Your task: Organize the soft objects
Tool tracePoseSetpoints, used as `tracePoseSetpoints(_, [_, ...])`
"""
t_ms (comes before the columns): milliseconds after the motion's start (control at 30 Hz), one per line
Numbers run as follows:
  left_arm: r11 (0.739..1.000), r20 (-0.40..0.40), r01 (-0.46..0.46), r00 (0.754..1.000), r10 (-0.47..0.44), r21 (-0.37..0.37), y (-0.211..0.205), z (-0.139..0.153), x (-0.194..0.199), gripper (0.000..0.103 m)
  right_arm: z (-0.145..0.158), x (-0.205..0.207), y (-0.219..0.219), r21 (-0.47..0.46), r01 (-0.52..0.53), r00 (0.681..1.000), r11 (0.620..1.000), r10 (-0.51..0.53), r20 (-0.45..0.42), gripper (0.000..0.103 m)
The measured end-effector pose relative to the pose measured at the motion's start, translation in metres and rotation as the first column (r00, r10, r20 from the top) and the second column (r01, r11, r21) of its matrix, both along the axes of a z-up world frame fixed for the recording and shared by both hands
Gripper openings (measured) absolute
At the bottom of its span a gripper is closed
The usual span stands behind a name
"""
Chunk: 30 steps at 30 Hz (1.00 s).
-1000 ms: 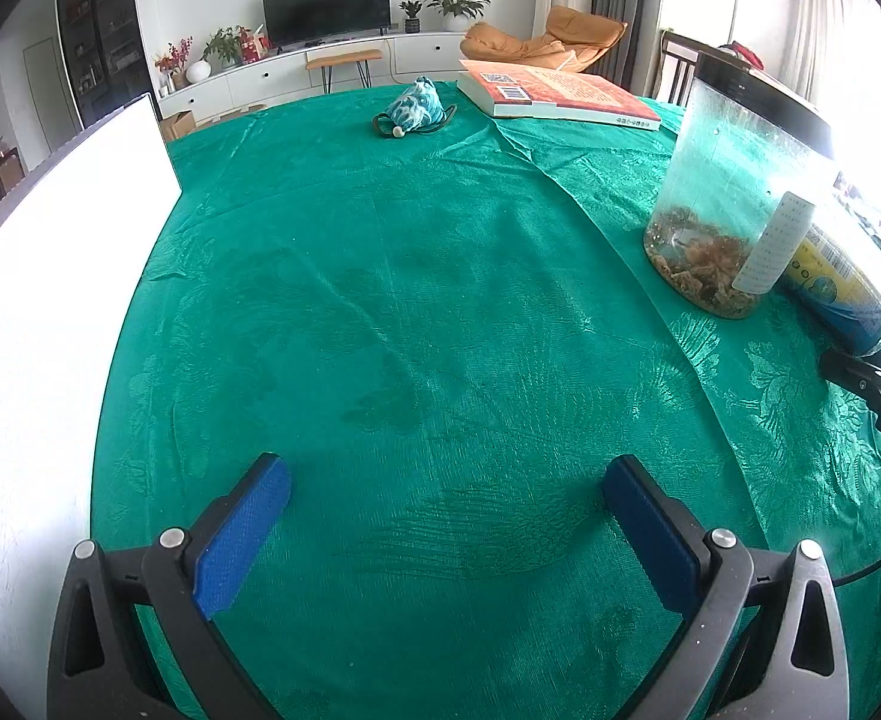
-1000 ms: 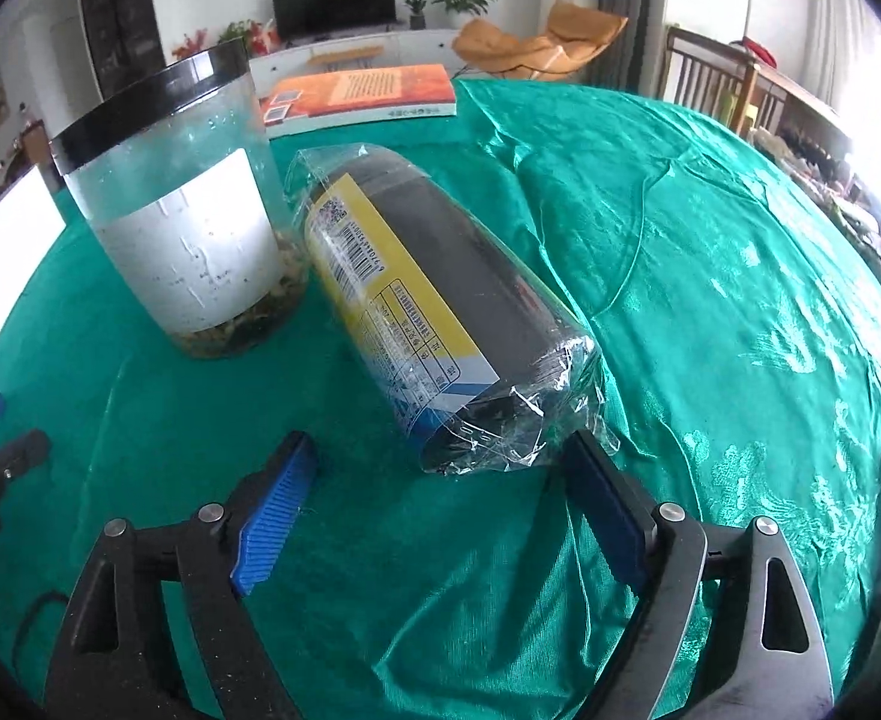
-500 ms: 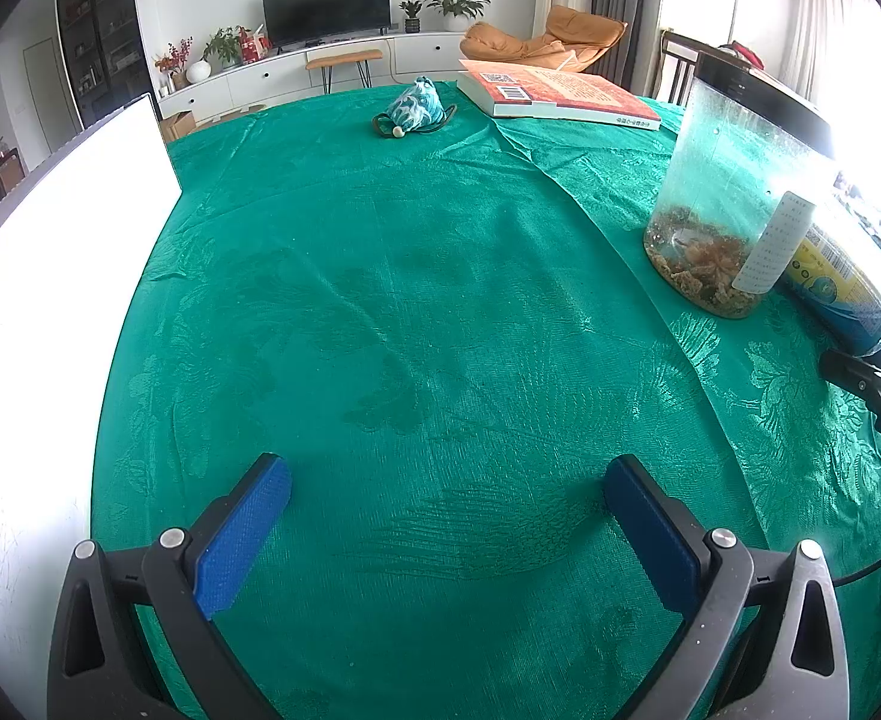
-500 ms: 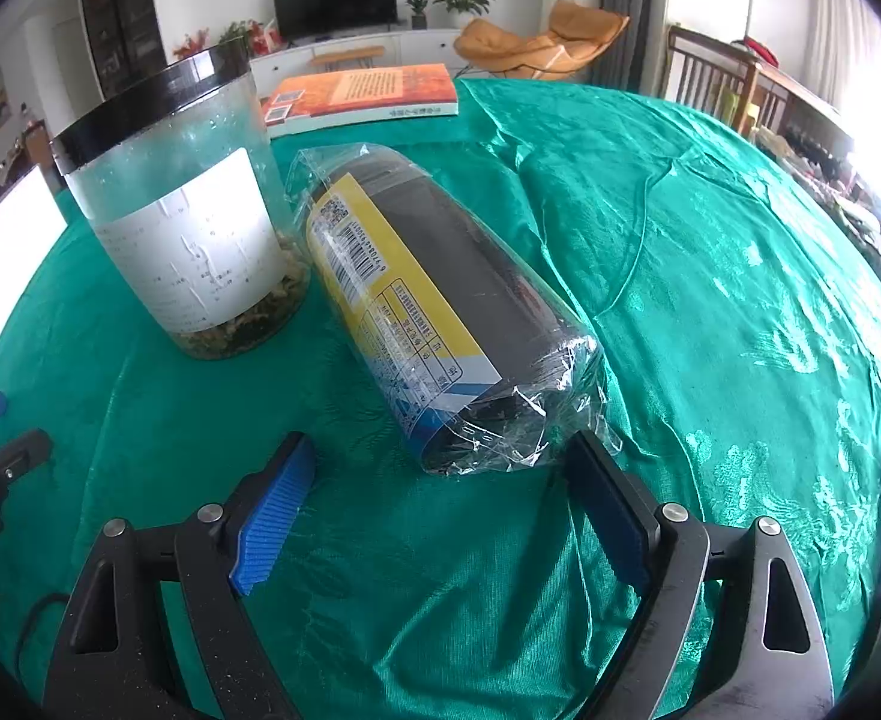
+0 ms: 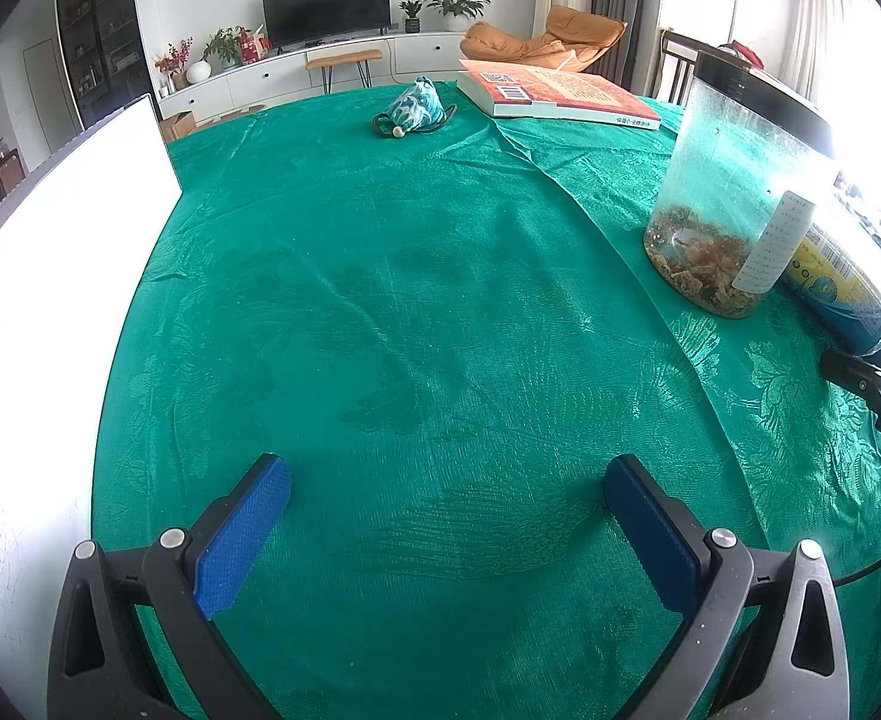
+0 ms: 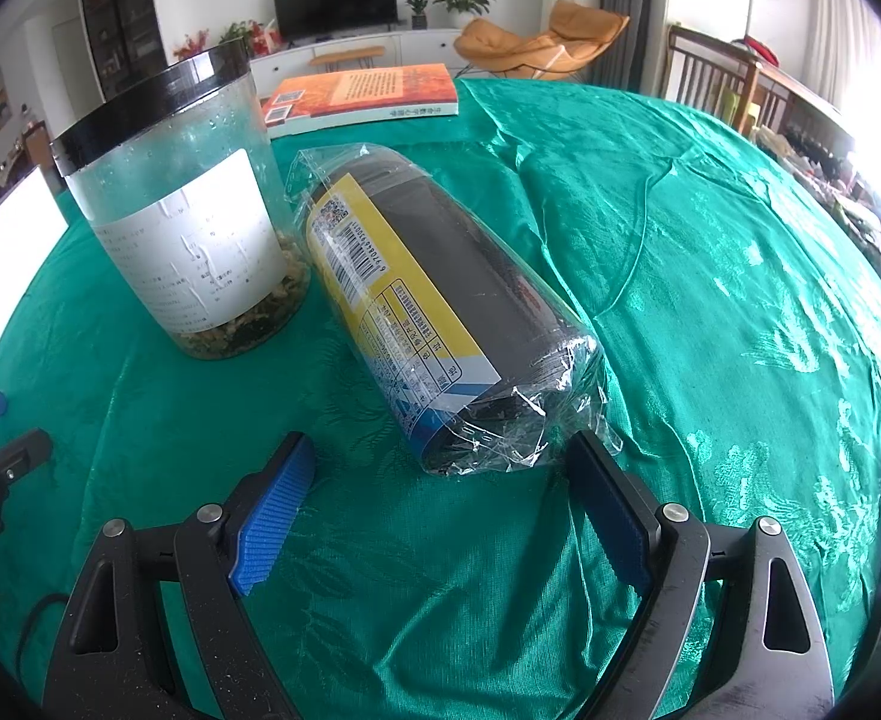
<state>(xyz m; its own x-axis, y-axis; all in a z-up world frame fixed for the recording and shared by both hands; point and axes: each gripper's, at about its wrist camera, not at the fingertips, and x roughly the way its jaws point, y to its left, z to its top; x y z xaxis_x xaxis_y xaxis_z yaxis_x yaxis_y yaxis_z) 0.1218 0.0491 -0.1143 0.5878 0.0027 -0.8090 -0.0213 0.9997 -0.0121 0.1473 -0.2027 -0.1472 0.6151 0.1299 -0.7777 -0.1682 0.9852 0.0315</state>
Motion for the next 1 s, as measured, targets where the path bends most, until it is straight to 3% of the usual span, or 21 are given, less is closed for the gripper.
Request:
tracePoseSetpoints(133, [1.000,-0.003,-0.002,1.000,0.002,0.001,0.000,0.000,0.000,0.103,0.000,0.000,0.000,0.001,0.000,1.000,1.000,0.000,0.000,0.089])
tracePoseSetpoints(233, [0.999,-0.049,-0.039,0.998,0.039,0.008,0.002,0.005,0.015,0.103,0.000,0.000,0.000,0.001,0.000,1.000,1.000,0.000,0.000,0.089])
tracePoseSetpoints(333, [0.998,-0.018,-0.056,0.998,0.056,-0.017,0.007,0.019,0.042,0.103,0.000,0.000,0.000,0.000,0.000,1.000,1.000,0.000,0.000,0.089])
tracePoseSetpoints(500, [0.999,0.030,0.004,1.000,-0.003,-0.033,0.021,0.041,0.123,0.103,0.000,0.000,0.000,-0.001,0.000,1.000,1.000,0.000,-0.001,0.089])
tracePoseSetpoints(600, [0.999,0.005,-0.032,0.999,0.032,-0.031,0.036,0.044,0.176,0.102,0.000,0.000,0.000,-0.001,0.000,1.000,1.000,0.000,0.000,0.089])
tracePoseSetpoints(733, [0.993,0.007,-0.100,0.995,0.101,-0.069,0.051,0.041,0.227,0.099,0.000,0.000,0.000,-0.001,0.000,1.000,1.000,0.000,-0.001,0.089])
tracePoseSetpoints(933, [0.991,-0.003,-0.130,0.992,0.130,-0.031,0.047,0.018,0.280,0.099,0.000,0.000,0.000,-0.001,0.000,1.000,1.000,0.000,0.000,0.089])
tracePoseSetpoints(967, [0.989,-0.002,-0.143,0.990,0.143,-0.048,0.047,0.014,0.287,0.092,0.000,0.000,0.000,-0.001,0.000,1.000,1.000,0.000,0.000,0.089])
tracePoseSetpoints(1000, [0.987,0.001,-0.145,0.989,0.146,-0.075,0.049,0.012,0.291,0.072,0.000,0.000,0.000,-0.001,0.000,1.000,1.000,0.000,0.000,0.089])
